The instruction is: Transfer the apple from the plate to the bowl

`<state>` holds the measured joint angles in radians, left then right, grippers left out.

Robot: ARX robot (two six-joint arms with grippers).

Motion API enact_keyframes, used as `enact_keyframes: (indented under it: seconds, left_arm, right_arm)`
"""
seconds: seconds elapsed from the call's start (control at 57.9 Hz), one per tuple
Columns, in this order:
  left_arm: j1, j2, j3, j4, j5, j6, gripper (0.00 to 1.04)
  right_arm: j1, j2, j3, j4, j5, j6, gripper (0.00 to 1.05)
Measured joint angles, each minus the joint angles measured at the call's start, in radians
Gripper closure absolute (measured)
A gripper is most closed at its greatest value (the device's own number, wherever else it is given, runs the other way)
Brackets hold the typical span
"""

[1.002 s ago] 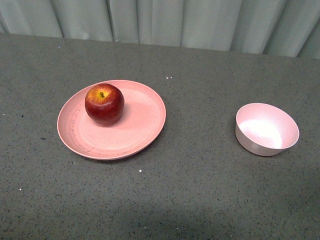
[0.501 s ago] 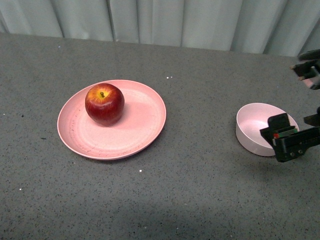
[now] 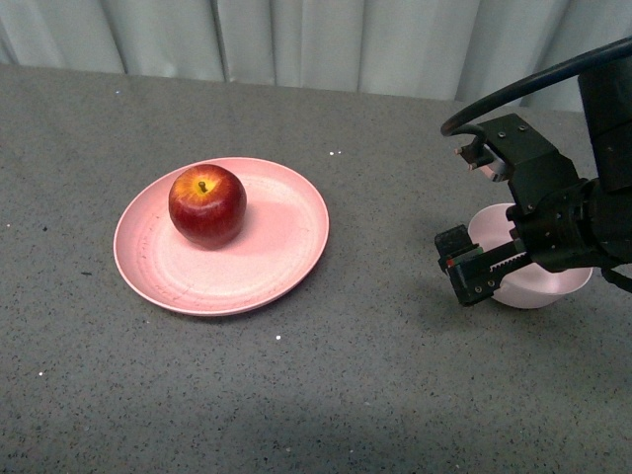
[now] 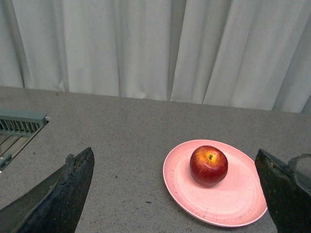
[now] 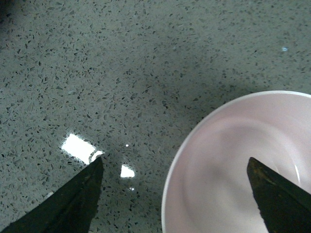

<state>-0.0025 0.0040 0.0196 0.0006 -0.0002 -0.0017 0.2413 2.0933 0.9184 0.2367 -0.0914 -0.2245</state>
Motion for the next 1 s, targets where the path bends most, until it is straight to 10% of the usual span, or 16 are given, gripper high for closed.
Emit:
enact_keyframes:
  seconds: [0.518,1.002]
  left_arm:
    - [0.0,0.0,0.0,0.0,0.0,0.0,0.07]
    - [0.0,0.0,0.0,0.0,0.0,0.0,0.07]
  right_arm:
    - [0.013,0.038,0.056,-0.074,0.026,0.022,1.01]
    - [0.079,-0.026,0.077,-0.124,-0.094,0.097,1.04]
